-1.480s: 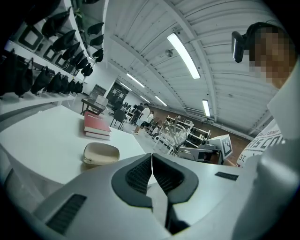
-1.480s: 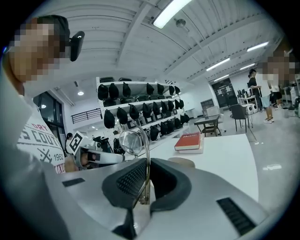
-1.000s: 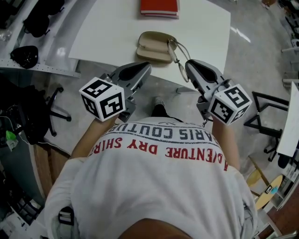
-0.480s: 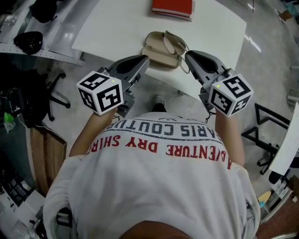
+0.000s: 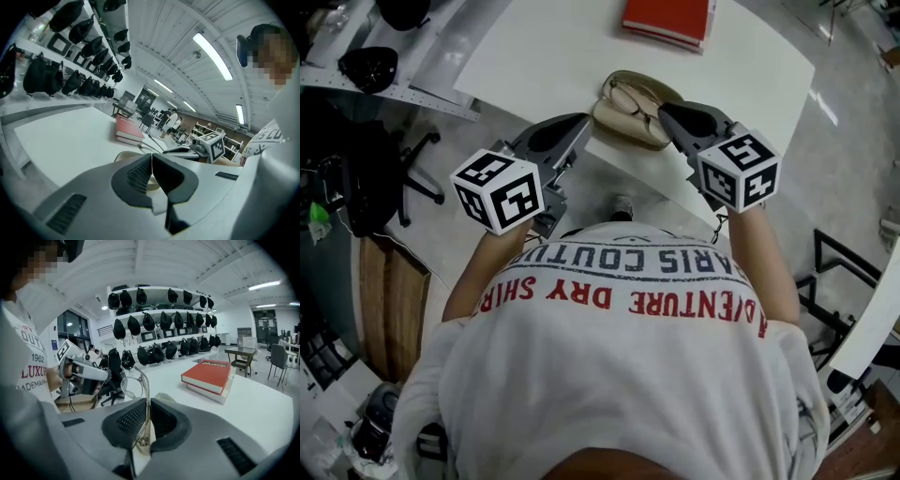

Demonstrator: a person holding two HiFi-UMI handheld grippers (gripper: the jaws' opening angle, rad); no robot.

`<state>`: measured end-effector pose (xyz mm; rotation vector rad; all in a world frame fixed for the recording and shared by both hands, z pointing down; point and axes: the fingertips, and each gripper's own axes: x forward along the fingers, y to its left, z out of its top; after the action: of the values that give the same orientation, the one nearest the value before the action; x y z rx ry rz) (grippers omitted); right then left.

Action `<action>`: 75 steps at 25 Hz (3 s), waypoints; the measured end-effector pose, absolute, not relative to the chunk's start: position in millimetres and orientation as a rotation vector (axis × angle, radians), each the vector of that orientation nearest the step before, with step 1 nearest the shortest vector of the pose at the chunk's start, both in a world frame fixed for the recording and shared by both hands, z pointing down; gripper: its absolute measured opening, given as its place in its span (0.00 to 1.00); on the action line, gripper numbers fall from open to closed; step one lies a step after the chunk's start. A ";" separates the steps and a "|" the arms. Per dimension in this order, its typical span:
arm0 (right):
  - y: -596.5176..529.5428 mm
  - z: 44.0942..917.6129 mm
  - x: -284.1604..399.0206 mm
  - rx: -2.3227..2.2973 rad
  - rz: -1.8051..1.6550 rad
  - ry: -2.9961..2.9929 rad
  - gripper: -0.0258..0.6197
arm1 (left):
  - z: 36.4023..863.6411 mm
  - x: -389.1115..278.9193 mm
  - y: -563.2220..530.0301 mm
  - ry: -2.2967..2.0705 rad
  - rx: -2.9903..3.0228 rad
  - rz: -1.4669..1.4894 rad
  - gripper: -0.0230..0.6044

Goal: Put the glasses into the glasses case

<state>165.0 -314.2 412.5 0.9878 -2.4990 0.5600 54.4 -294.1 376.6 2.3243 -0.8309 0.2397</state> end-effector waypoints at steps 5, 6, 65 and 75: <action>-322.2 439.0 158.7 0.912 0.546 -2.461 0.10 | 385.5 50.1 -298.0 -0.876 2.299 0.230 0.08; -324.2 443.9 156.6 0.899 0.542 -2.453 0.10 | 387.3 48.2 -299.6 -0.884 2.294 0.226 0.08; -274.7 325.1 171.7 1.051 0.630 -2.863 0.08 | 334.5 93.1 -285.7 -0.712 2.489 0.147 0.08; -267.8 308.7 167.9 1.070 0.565 -2.901 0.08 | 320.9 94.4 -278.6 -0.692 2.550 0.136 0.08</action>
<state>167.9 -267.8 308.7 1.0700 -2.9012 0.5650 94.4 -278.6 320.9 2.5498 -0.6921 0.1363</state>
